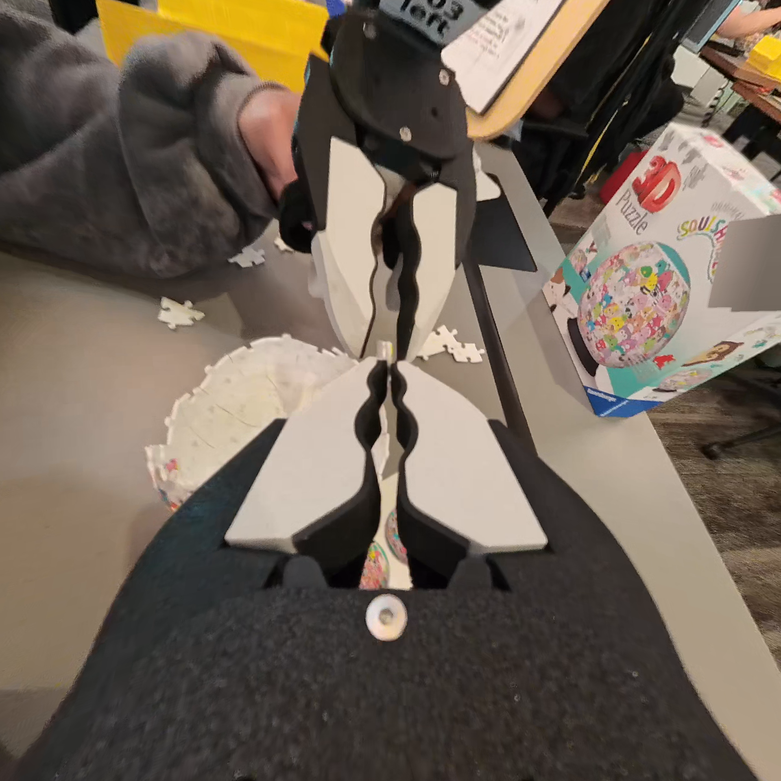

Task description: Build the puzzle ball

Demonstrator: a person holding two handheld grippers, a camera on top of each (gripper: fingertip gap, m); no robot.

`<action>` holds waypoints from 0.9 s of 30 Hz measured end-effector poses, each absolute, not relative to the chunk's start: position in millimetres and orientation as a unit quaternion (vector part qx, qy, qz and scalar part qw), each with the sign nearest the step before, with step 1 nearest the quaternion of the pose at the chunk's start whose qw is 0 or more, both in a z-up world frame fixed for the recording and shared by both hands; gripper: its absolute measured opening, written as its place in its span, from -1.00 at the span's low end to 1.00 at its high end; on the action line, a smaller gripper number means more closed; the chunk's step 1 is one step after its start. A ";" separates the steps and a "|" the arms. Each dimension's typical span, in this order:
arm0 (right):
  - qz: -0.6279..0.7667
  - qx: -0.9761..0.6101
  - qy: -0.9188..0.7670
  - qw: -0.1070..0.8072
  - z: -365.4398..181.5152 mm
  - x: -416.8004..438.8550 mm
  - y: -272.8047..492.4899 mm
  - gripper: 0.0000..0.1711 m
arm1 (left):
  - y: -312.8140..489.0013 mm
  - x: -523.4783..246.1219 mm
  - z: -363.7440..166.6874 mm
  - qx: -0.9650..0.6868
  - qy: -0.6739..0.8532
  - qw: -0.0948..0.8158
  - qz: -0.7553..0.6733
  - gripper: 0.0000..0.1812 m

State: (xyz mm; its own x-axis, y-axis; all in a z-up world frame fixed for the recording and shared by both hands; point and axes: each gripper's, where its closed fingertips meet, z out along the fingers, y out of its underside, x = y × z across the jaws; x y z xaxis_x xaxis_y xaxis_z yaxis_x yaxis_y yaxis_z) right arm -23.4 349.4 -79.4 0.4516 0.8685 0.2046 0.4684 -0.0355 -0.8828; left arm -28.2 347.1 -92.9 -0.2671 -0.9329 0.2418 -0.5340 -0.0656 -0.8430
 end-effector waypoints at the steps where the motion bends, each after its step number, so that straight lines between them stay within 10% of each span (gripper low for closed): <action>1: 0.207 -0.691 -0.480 0.498 -76.5 -24.9 349.0 -0.98 | 345.9 -27.7 -90.5 -0.559 0.650 0.224 -0.464 -0.76; 27: 0.113 -0.730 -0.601 0.305 -88.1 -26.1 351.5 -0.97 | 344.6 -23.8 -102.5 -0.566 0.665 0.249 -0.419 -0.98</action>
